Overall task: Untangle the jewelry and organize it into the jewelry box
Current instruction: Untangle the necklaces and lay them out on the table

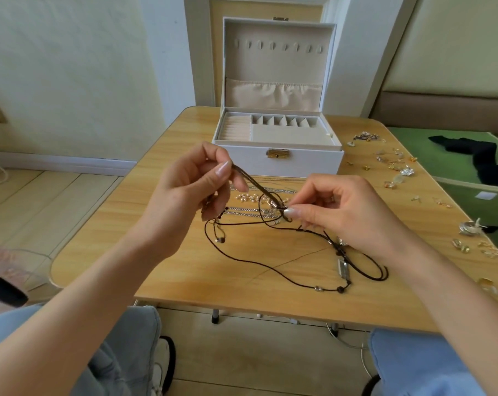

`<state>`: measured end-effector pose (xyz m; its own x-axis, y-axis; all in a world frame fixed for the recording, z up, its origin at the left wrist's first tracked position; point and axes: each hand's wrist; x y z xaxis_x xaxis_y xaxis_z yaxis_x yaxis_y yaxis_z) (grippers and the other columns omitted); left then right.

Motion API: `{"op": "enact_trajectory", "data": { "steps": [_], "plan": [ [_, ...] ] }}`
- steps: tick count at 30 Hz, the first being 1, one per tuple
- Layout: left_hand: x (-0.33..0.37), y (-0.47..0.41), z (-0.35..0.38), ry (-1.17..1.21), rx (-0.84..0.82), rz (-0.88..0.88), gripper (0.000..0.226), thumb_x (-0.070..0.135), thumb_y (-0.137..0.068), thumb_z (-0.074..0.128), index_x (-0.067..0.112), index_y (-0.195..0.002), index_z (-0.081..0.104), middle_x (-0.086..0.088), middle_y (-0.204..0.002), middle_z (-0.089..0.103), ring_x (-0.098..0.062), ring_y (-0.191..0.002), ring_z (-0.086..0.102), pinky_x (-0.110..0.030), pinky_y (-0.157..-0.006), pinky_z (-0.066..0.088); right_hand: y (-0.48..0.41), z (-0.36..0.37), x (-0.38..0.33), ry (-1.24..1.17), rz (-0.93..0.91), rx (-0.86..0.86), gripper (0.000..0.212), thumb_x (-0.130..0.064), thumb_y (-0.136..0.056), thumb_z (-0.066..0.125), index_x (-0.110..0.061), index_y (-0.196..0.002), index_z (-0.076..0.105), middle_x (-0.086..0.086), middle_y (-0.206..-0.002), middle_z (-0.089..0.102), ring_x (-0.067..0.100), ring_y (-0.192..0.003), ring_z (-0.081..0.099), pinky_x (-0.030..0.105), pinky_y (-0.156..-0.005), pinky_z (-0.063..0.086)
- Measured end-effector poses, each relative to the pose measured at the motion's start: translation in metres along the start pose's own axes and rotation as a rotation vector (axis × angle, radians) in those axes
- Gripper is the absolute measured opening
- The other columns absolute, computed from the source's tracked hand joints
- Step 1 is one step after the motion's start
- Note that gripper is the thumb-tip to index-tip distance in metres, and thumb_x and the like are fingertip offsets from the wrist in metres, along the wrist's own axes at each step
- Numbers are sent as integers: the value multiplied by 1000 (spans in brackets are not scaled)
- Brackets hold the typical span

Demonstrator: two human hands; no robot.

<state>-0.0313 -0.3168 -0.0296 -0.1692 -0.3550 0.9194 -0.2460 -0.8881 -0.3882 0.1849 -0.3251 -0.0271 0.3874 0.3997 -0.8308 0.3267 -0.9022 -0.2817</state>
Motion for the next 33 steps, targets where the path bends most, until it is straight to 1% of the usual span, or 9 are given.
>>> {"op": "enact_trajectory", "data": {
  "steps": [6, 11, 13, 15, 18, 21, 27, 30, 33],
  "plan": [
    [1, 0, 0, -82, 144, 69, 12, 8, -90, 54, 11, -80, 48, 1, -68, 70, -9, -41, 42, -16, -40, 32, 0, -8, -2, -99, 5, 31, 9, -4, -79, 70, -6, -71, 65, -2, -62, 62, 8, -56, 53, 18, -54, 44],
    [-6, 1, -10, -837, 115, 159, 14, 14, -84, 67, 24, -78, 58, 16, -69, 68, -12, -48, 46, -20, -48, 35, -1, -20, -2, -232, 20, 109, 8, -15, -72, 67, -9, -67, 63, -3, -56, 56, 5, -50, 42, 15, -47, 33],
    [-7, 1, -12, -939, 98, 165, 13, 19, -83, 69, 26, -75, 60, 18, -70, 66, -9, -49, 46, -14, -49, 32, -2, -23, 0, -279, 30, 149, 8, -17, -70, 68, -11, -65, 65, -2, -55, 54, 6, -49, 39, 16, -46, 31],
    [-6, 1, -10, -879, 93, 142, 11, 19, -85, 66, 23, -76, 61, 10, -65, 64, -7, -48, 46, -17, -49, 34, -1, -25, 0, -299, 23, 169, 9, -17, -69, 72, -13, -65, 66, -4, -54, 55, 6, -48, 39, 15, -45, 31],
    [-1, 2, -8, -582, 70, 40, 12, 23, -89, 57, 14, -82, 59, -2, -51, 59, -10, -42, 41, -22, -44, 34, 0, -23, -2, -235, -21, 145, 11, -20, -68, 72, -11, -71, 67, -6, -55, 60, 6, -50, 49, 13, -49, 40],
    [2, 3, -8, -389, -9, -1, 18, 28, -91, 52, 11, -86, 54, -5, -41, 49, -15, -37, 36, -20, -39, 30, 1, -14, -1, -110, -64, 102, 11, -21, -67, 70, -13, -75, 70, 2, -68, 69, 9, -61, 62, 15, -58, 48],
    [-5, 6, 3, -408, -182, -41, 21, 34, -89, 56, 13, -88, 61, 1, -35, 44, -8, -29, 32, -11, -41, 30, 1, 7, 6, 57, -145, 136, 8, -16, -71, 76, -14, -77, 71, -3, -77, 70, 18, -74, 64, 34, -69, 52],
    [-7, 7, 8, -457, -200, -72, 22, 36, -84, 54, 15, -87, 61, -3, -39, 53, -11, -32, 39, -15, -41, 33, 1, 15, 8, 24, -180, 125, 11, -3, -74, 75, -11, -80, 72, 0, -79, 72, 15, -76, 67, 34, -73, 55],
    [-8, 7, 9, -403, -257, -63, 18, 29, -88, 55, 12, -87, 59, -6, -64, 68, -12, -47, 53, -18, -46, 41, 0, 21, 11, 95, -248, 128, 11, 0, -74, 74, -9, -81, 72, -1, -79, 71, 11, -75, 67, 28, -72, 55]
  ]
}}
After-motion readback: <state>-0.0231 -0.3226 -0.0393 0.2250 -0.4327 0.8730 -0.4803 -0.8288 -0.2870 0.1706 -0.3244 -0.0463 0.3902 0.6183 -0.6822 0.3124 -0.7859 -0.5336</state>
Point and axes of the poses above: each hand's wrist, its own y-axis away from the middle knuckle, its own z-axis out of the palm, x = y × z
